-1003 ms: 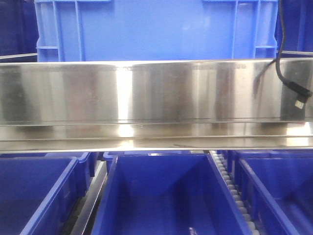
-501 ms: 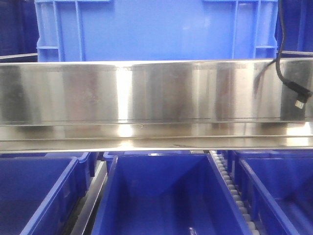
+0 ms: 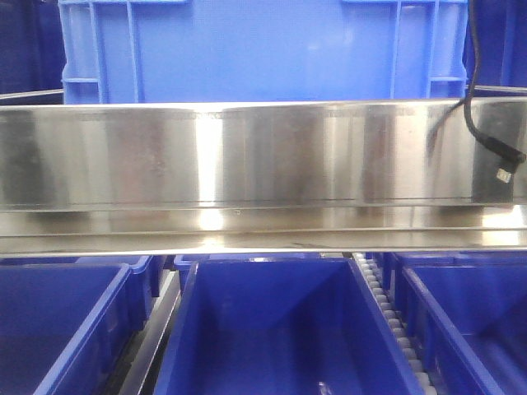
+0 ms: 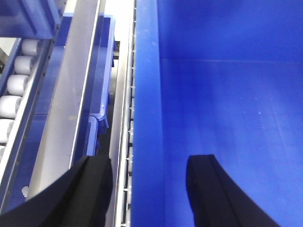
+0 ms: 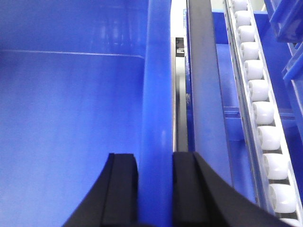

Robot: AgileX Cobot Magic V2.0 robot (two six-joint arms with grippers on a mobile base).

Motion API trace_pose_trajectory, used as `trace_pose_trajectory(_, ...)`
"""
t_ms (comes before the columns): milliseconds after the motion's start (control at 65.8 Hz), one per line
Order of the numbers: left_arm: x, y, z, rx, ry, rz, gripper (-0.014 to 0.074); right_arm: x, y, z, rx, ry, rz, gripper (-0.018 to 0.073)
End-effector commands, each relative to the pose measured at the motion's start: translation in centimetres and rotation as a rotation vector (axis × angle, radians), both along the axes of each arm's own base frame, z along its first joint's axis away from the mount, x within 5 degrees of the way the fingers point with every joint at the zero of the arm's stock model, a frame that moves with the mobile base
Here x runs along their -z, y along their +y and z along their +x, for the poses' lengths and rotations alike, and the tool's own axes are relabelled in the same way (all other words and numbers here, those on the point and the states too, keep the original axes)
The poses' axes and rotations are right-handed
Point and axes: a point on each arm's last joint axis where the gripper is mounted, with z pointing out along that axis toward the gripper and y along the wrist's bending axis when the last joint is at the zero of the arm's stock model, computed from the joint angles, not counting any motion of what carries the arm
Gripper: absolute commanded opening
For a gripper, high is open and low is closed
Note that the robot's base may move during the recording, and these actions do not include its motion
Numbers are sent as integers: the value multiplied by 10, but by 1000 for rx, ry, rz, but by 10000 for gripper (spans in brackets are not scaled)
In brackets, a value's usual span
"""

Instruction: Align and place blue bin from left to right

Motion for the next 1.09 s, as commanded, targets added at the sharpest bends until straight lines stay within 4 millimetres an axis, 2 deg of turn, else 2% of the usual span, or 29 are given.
trace_pose_trajectory(0,-3,-1,0,-2,-14,-15,284,-6,-4,0,7,-30,-22,-70)
trace_pose_trajectory(106,-3,-1,0,0,-13,-19,280,-6,-4,0,7,-30,-22,-70)
trace_pose_trajectory(182,-3,-1,-1,1,-12,-22,234,-6,-4,0,7,-30,-22,-70)
trace_pose_trajectory(334,-2,-5,-1,20,-1,-65,-51,-6,-4,0,7,-30,-22,-70)
trace_pose_trajectory(380,-2,-6,0,23,-5,-70,-110,-6,-4,0,7,-30,-22,-70)
trace_pose_trajectory(775,-4,-8,1,36,-37,-88,-111,-9,-5,-2,17,-19,-15,-70)
trace_pose_trajectory(1079,-37,-14,-19,36,-93,-49,-111,-51,-10,-23,45,-76,44,-77)
